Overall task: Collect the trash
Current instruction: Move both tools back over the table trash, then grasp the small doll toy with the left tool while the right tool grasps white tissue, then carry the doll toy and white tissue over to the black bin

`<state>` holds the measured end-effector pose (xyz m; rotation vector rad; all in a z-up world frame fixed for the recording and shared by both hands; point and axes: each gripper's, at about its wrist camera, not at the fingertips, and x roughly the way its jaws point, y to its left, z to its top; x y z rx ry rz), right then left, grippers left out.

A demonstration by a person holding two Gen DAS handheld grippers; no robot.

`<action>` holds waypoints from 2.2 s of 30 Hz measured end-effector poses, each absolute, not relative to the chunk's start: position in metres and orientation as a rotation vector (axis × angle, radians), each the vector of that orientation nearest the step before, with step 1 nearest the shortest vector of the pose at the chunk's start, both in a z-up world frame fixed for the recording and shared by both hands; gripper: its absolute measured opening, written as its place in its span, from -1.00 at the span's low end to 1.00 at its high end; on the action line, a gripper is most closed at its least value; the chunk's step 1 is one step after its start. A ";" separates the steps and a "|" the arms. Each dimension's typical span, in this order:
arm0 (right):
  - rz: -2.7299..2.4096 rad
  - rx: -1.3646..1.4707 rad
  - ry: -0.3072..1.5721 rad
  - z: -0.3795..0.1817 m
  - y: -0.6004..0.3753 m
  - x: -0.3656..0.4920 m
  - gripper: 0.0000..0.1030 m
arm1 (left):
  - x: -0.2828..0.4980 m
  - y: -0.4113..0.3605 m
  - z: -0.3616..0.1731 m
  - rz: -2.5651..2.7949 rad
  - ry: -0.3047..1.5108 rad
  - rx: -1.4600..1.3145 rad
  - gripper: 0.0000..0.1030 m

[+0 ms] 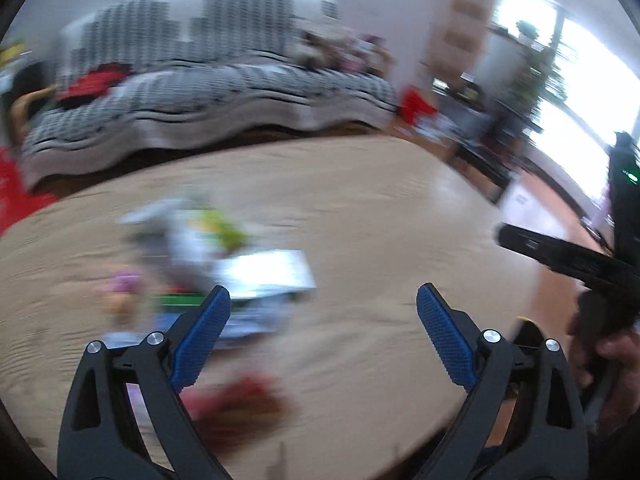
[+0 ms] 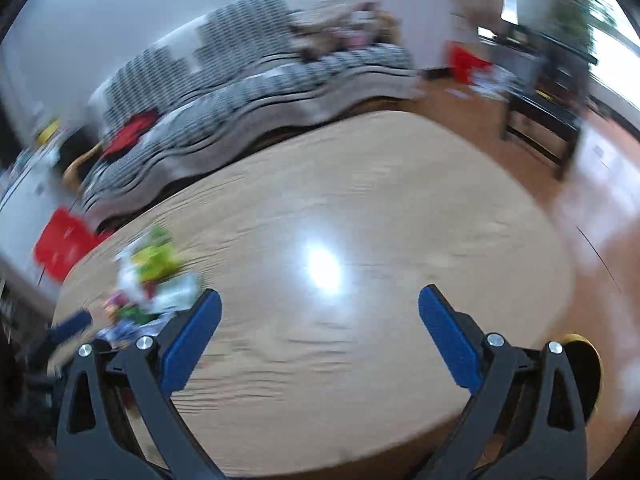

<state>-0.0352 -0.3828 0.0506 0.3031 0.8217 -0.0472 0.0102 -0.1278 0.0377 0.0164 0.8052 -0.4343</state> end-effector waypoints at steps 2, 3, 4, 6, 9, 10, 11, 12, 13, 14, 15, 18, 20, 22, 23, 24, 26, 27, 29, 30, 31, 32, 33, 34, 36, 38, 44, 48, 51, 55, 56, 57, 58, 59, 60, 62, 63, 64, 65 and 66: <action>0.034 0.268 0.818 0.053 -0.344 -0.018 0.85 | 0.022 -0.077 0.038 -0.339 0.794 0.002 0.79; 0.063 0.253 0.818 0.054 -0.330 -0.013 0.85 | 0.026 -0.046 0.036 -0.284 0.791 -0.014 0.79; 0.095 0.233 0.818 0.053 -0.312 -0.009 0.85 | 0.029 -0.029 0.035 -0.255 0.793 -0.024 0.79; 0.159 0.189 0.823 0.051 -0.279 -0.001 0.85 | 0.038 0.018 0.027 -0.177 0.808 -0.056 0.79; 0.215 0.164 0.832 0.046 -0.247 0.008 0.85 | 0.043 0.066 0.015 -0.114 0.837 -0.089 0.79; 0.227 0.162 0.836 0.045 -0.242 0.010 0.85 | 0.041 0.078 0.013 -0.104 0.842 -0.092 0.79; 0.240 0.159 0.840 0.044 -0.234 0.015 0.85 | 0.043 0.089 0.010 -0.094 0.845 -0.095 0.79; 0.247 0.156 0.844 0.042 -0.229 0.019 0.85 | 0.044 0.094 0.008 -0.088 0.850 -0.092 0.79; 0.252 0.152 0.847 0.040 -0.222 0.024 0.85 | 0.044 0.100 0.006 -0.079 0.857 -0.087 0.79; 0.258 0.154 0.852 0.039 -0.217 0.028 0.85 | 0.044 0.102 0.005 -0.080 0.859 -0.089 0.79; 0.263 0.157 0.856 0.035 -0.217 0.026 0.85 | 0.042 0.101 0.004 -0.083 0.860 -0.092 0.79; 0.270 0.165 0.867 0.030 -0.212 0.034 0.85 | 0.041 0.098 0.000 -0.101 0.863 -0.081 0.79; 0.272 0.169 0.872 0.028 -0.209 0.040 0.85 | 0.048 0.087 -0.002 -0.119 0.867 -0.061 0.79; 0.272 0.179 0.875 0.025 -0.208 0.047 0.85 | 0.057 0.073 -0.004 -0.144 0.869 -0.051 0.79; 0.274 0.186 0.879 0.024 -0.208 0.051 0.85 | 0.062 0.068 -0.007 -0.148 0.874 -0.048 0.79; 0.275 0.191 0.883 0.023 -0.207 0.055 0.85 | 0.066 0.064 -0.008 -0.150 0.880 -0.043 0.79; 0.278 0.202 0.899 0.018 -0.204 0.065 0.85 | 0.078 0.052 -0.013 -0.159 0.889 -0.030 0.79; 0.279 0.207 0.906 0.015 -0.203 0.069 0.84 | 0.085 0.045 -0.016 -0.165 0.895 -0.022 0.79; 0.286 0.229 0.931 0.007 -0.200 0.081 0.81 | 0.095 0.036 -0.026 -0.175 0.916 -0.011 0.79; 0.287 0.238 0.942 0.003 -0.198 0.085 0.77 | 0.099 0.032 -0.030 -0.176 0.928 -0.008 0.79; 0.287 0.248 0.953 -0.001 -0.196 0.090 0.73 | 0.104 0.029 -0.037 -0.165 0.947 -0.006 0.79; 0.287 0.255 0.966 -0.006 -0.195 0.096 0.70 | 0.109 0.027 -0.042 -0.155 0.964 -0.006 0.79; 0.287 0.261 0.976 -0.010 -0.194 0.100 0.66 | 0.114 0.024 -0.048 -0.154 0.983 -0.005 0.79; 0.288 0.273 0.988 -0.014 -0.193 0.105 0.62 | 0.117 0.021 -0.052 -0.150 0.992 -0.003 0.79; 0.295 0.302 1.009 -0.022 -0.192 0.112 0.55 | 0.122 0.019 -0.058 -0.149 1.002 -0.001 0.79; 0.297 0.314 1.027 -0.029 -0.190 0.117 0.45 | 0.126 0.017 -0.061 -0.151 1.007 -0.002 0.78; 0.319 0.298 1.053 -0.035 -0.177 0.124 -0.21 | 0.132 0.014 -0.066 -0.138 1.005 0.005 0.63; 0.341 0.287 1.038 -0.030 -0.175 0.120 -0.63 | 0.135 0.011 -0.072 -0.151 1.050 0.005 -0.24; 0.357 0.297 1.002 -0.019 -0.177 0.114 -0.64 | 0.132 0.011 -0.064 -0.144 1.027 0.003 -0.25; 0.364 0.305 0.964 -0.006 -0.184 0.106 -0.64 | 0.124 0.014 -0.045 -0.156 0.986 -0.030 -0.25; 0.365 0.307 0.960 -0.003 -0.186 0.104 -0.64 | 0.122 0.014 -0.042 -0.159 0.979 -0.034 -0.25; 0.366 0.308 0.958 -0.002 -0.187 0.103 -0.64 | 0.120 0.014 -0.037 -0.165 0.970 -0.039 -0.25; 0.365 0.307 0.958 0.000 -0.188 0.102 -0.64 | 0.118 0.013 -0.035 -0.168 0.965 -0.039 -0.25; 0.361 0.303 0.958 0.001 -0.191 0.101 -0.64 | 0.117 0.011 -0.032 -0.170 0.961 -0.034 -0.25; 0.357 0.302 0.959 0.002 -0.192 0.100 -0.64 | 0.115 0.009 -0.031 -0.169 0.959 -0.031 -0.25; 0.346 0.301 0.959 0.003 -0.198 0.097 -0.64 | 0.115 0.006 -0.029 -0.175 0.960 -0.030 -0.25; 0.340 0.299 0.959 0.003 -0.200 0.096 -0.64 | 0.114 0.003 -0.028 -0.175 0.961 -0.029 -0.25; 0.330 0.297 0.958 0.005 -0.205 0.093 -0.64 | 0.113 0.001 -0.027 -0.175 0.961 -0.030 -0.25; 0.323 0.295 0.957 0.005 -0.209 0.092 -0.64 | 0.112 -0.002 -0.025 -0.178 0.961 -0.035 -0.25; 0.308 0.291 0.952 0.008 -0.217 0.087 -0.64 | 0.111 -0.006 -0.023 -0.185 0.961 -0.042 -0.25</action>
